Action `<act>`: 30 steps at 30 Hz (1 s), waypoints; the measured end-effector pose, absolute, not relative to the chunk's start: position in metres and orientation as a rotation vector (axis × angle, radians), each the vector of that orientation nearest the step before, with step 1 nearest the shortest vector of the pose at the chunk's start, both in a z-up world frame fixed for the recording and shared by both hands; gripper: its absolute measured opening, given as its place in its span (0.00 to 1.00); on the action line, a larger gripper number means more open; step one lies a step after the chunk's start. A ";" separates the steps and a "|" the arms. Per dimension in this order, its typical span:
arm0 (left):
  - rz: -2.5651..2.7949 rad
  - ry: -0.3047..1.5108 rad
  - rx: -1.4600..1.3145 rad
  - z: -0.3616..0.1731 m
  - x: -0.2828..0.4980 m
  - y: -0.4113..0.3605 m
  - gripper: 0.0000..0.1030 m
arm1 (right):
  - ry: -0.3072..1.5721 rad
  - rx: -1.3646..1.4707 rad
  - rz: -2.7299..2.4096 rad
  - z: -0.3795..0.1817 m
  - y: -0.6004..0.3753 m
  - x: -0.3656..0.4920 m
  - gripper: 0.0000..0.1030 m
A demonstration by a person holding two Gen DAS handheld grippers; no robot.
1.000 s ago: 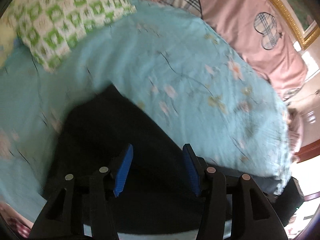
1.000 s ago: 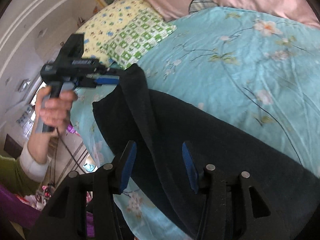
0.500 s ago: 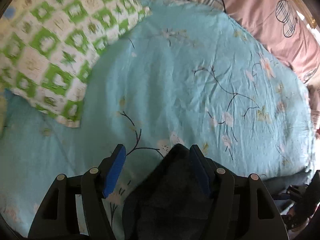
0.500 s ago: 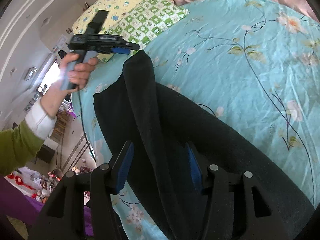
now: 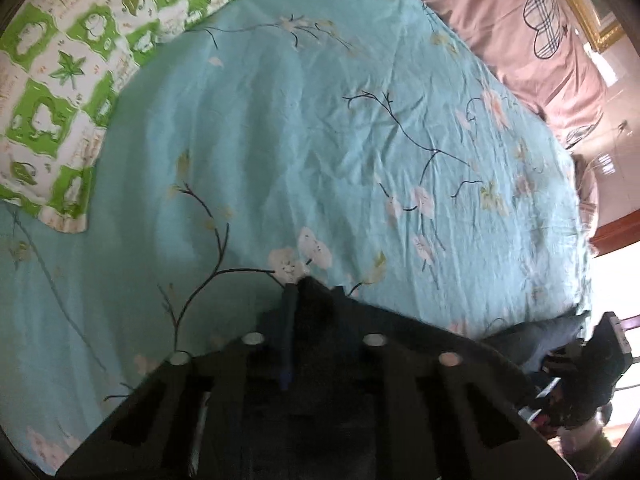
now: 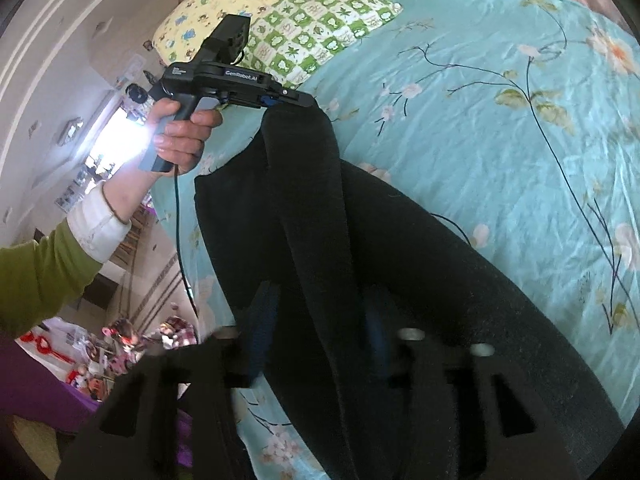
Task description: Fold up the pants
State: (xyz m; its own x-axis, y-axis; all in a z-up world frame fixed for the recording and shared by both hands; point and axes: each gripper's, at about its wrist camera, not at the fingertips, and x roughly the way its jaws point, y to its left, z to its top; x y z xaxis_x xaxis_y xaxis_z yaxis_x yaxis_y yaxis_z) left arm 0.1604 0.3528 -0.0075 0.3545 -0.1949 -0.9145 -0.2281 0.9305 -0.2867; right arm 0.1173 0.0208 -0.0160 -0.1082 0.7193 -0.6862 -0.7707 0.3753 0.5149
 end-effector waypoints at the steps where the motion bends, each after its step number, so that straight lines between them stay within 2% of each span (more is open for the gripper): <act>1: 0.022 1.203 -0.387 -0.005 0.157 0.351 0.07 | 1.107 -0.069 1.252 -0.016 0.021 0.118 0.09; 6: 0.020 1.125 -0.371 0.019 0.133 0.343 0.03 | 1.042 -0.062 1.243 -0.006 0.016 0.113 0.06; 16: 0.054 0.937 -0.418 0.066 0.046 0.323 0.01 | 0.874 -0.128 1.253 0.021 0.003 0.075 0.06; 30: 0.125 0.758 -0.629 0.037 -0.049 0.328 0.01 | 0.854 -0.286 1.259 -0.002 0.003 0.035 0.06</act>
State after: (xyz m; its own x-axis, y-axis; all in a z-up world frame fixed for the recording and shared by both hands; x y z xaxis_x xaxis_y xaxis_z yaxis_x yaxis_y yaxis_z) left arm -0.0487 0.3284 0.0367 0.7282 -0.1142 -0.6758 -0.3249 0.8107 -0.4871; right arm 0.0355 0.0031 -0.0023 0.0564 0.7136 -0.6983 -0.9127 0.3204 0.2537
